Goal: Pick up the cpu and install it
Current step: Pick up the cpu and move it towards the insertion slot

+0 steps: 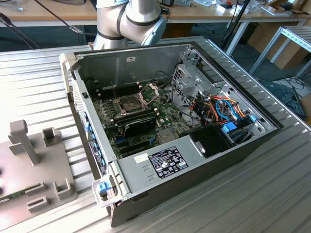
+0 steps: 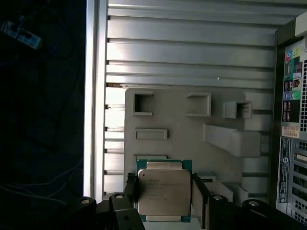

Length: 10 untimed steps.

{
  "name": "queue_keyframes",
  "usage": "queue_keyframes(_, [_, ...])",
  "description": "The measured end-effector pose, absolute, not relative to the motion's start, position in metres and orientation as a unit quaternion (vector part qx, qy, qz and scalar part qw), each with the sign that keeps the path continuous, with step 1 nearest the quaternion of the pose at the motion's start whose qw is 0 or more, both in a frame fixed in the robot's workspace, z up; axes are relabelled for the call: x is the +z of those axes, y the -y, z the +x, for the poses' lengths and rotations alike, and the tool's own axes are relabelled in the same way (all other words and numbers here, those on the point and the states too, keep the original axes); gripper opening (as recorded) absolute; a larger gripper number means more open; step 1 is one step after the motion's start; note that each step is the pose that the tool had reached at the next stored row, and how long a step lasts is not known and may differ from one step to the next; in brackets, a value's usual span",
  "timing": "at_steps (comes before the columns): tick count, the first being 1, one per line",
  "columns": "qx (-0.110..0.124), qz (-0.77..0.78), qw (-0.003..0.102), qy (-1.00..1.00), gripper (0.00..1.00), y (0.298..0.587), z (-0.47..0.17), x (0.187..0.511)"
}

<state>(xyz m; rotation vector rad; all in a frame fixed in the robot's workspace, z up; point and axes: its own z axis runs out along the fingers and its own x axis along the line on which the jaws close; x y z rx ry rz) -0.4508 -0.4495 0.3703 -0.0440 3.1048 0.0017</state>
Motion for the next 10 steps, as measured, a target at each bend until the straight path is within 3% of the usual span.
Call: queue_keyframes(10, [0.001, -0.014, 0.021, -1.0, 0.55, 0.45, -0.451, 0.39])
